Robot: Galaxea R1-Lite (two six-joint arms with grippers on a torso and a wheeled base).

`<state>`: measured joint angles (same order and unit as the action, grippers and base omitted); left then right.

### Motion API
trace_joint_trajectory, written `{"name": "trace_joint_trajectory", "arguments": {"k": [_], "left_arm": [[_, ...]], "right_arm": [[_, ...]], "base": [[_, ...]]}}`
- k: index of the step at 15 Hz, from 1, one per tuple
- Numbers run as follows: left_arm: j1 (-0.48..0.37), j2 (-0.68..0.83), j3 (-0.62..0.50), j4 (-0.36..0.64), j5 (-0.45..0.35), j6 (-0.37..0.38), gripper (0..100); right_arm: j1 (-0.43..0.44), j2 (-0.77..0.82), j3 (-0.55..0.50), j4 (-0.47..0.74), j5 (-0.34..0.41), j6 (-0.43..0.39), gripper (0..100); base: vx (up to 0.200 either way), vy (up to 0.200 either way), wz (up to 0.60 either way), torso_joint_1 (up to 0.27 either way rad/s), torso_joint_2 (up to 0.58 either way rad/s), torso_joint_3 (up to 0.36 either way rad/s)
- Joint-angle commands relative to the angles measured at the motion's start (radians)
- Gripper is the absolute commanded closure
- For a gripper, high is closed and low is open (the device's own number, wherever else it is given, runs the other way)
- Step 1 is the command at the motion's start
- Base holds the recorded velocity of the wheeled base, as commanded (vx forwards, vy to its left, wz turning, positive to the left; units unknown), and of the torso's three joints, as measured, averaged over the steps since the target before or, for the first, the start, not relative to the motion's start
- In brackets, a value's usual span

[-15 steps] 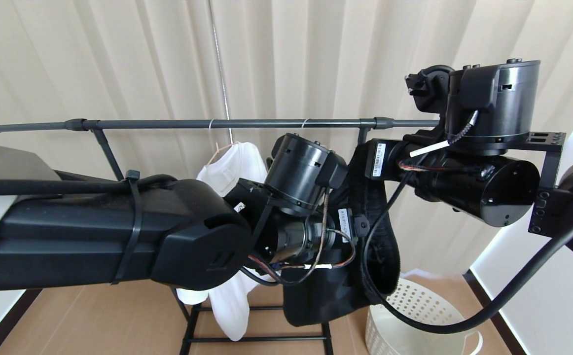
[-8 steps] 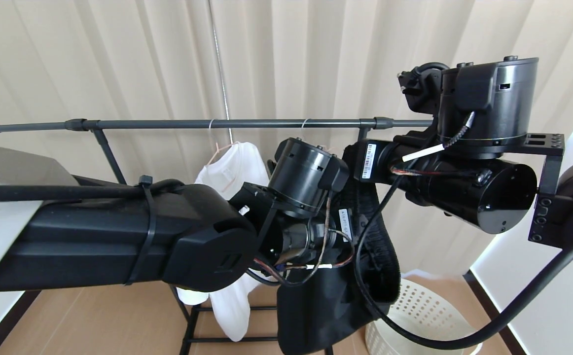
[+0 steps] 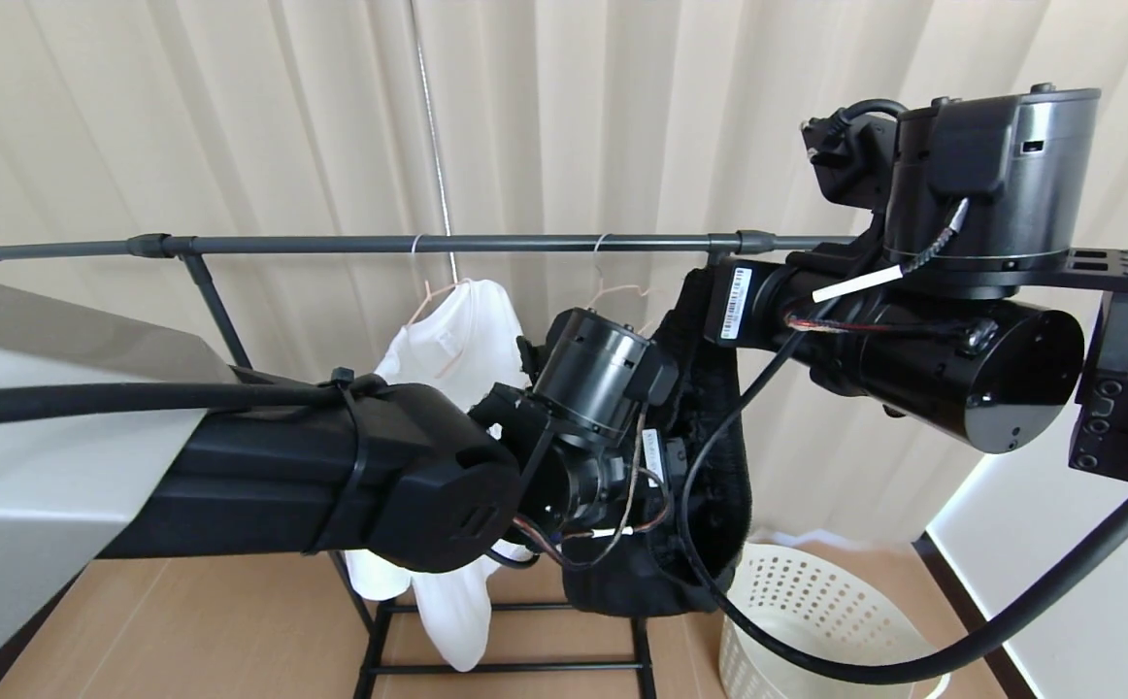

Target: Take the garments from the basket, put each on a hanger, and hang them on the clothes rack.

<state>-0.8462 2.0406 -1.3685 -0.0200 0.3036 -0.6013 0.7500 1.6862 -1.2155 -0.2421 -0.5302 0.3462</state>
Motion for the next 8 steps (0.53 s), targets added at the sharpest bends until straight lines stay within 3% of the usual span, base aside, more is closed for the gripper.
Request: {"name": "trace_joint_trajectory", "arguments": {"k": [1,4,8], "left_arm": [[0.006,0.000,0.052,-0.003,0.032,0.017,0],[-0.017,0.038,0.103,-0.006,0.081,0.017,0],[-0.070,0.067,0.147,-0.006,0.083,0.011,0]], "right_arm": [[-0.017,-0.017,-0.010,0.000,0.001,0.001,100],[-0.017,-0.022,-0.010,0.000,0.001,0.002,100],[-0.031,-0.017,-0.012,0.000,0.001,0.002,100]], "base": [[0.000,0.000,0.00,0.000,0.00,0.000],[0.000,0.000,0.00,0.000,0.00,0.000],[0.000,0.000,0.00,0.000,0.00,0.000]]}}
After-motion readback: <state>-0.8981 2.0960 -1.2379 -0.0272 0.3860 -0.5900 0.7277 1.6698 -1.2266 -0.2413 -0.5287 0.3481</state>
